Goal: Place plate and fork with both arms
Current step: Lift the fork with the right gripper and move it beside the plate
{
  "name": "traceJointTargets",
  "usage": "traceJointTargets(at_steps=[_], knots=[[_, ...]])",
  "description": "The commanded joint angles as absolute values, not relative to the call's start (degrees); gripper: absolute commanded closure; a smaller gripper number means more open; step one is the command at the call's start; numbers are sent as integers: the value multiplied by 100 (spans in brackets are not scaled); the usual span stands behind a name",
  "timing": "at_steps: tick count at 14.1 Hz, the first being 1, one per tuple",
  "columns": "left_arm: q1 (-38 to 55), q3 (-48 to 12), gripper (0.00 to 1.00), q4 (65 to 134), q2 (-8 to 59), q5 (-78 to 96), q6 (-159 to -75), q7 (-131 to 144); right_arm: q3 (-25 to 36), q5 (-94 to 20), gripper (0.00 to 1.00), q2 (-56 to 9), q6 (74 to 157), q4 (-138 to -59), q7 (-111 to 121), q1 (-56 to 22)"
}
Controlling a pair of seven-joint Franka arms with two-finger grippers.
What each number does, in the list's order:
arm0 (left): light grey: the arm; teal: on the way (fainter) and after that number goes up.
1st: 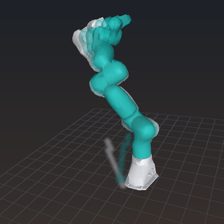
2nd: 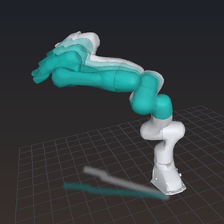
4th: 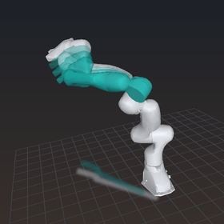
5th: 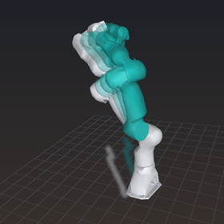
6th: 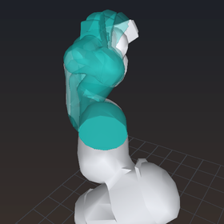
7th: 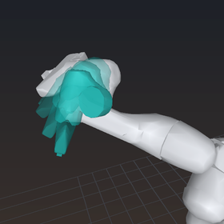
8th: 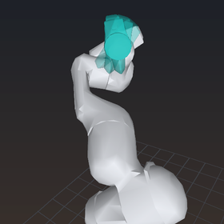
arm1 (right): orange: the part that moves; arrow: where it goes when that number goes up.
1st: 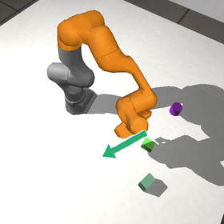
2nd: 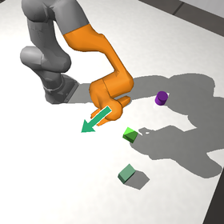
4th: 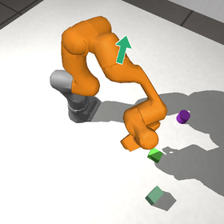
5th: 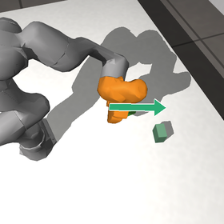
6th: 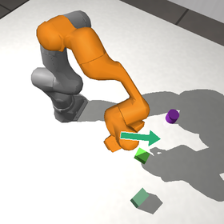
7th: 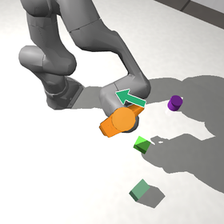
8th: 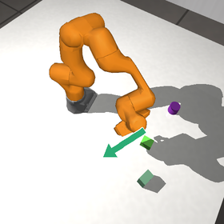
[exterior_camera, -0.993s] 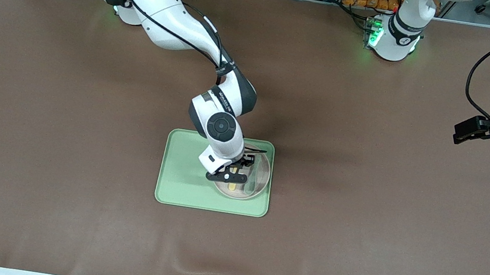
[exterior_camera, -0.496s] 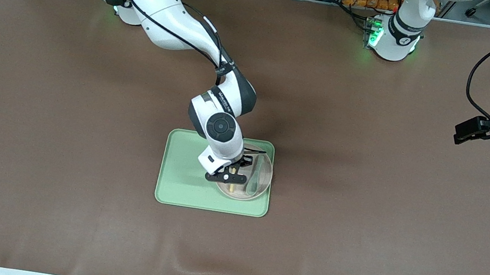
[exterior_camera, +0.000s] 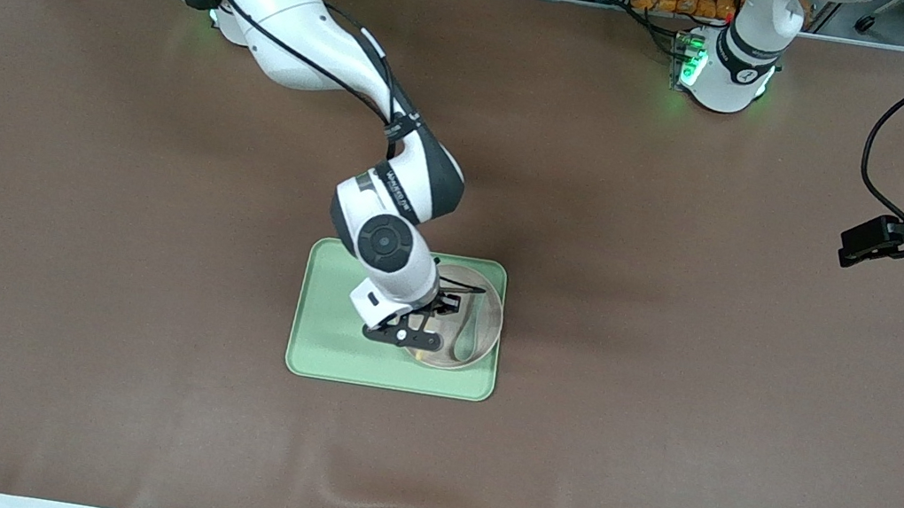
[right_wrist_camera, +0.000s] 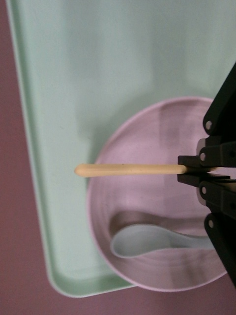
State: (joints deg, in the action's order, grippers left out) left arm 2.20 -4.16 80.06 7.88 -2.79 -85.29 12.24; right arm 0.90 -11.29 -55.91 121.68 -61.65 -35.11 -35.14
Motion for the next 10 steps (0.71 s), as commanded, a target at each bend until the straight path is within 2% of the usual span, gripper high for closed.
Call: traceJointTargets(at_steps=[1,3,5,10], knots=[[176,-431,0,8086,712,-316,-8561,1108,-297,-1450,98,-5379,12023,-6196,-3175,-2833],[185,-431,0,8095,712,-316,-8552,1116,-614,-1433,98,-5256,11910,-6319,-2744,-2393],[193,-431,0,8086,712,-316,-8552,1160,-676,-1450,98,-5133,11637,-6547,-2340,-2128],[185,-431,0,8086,729,-316,-8552,1108,-677,-2152,98,-4729,11820,-7469,-1425,-1749]])
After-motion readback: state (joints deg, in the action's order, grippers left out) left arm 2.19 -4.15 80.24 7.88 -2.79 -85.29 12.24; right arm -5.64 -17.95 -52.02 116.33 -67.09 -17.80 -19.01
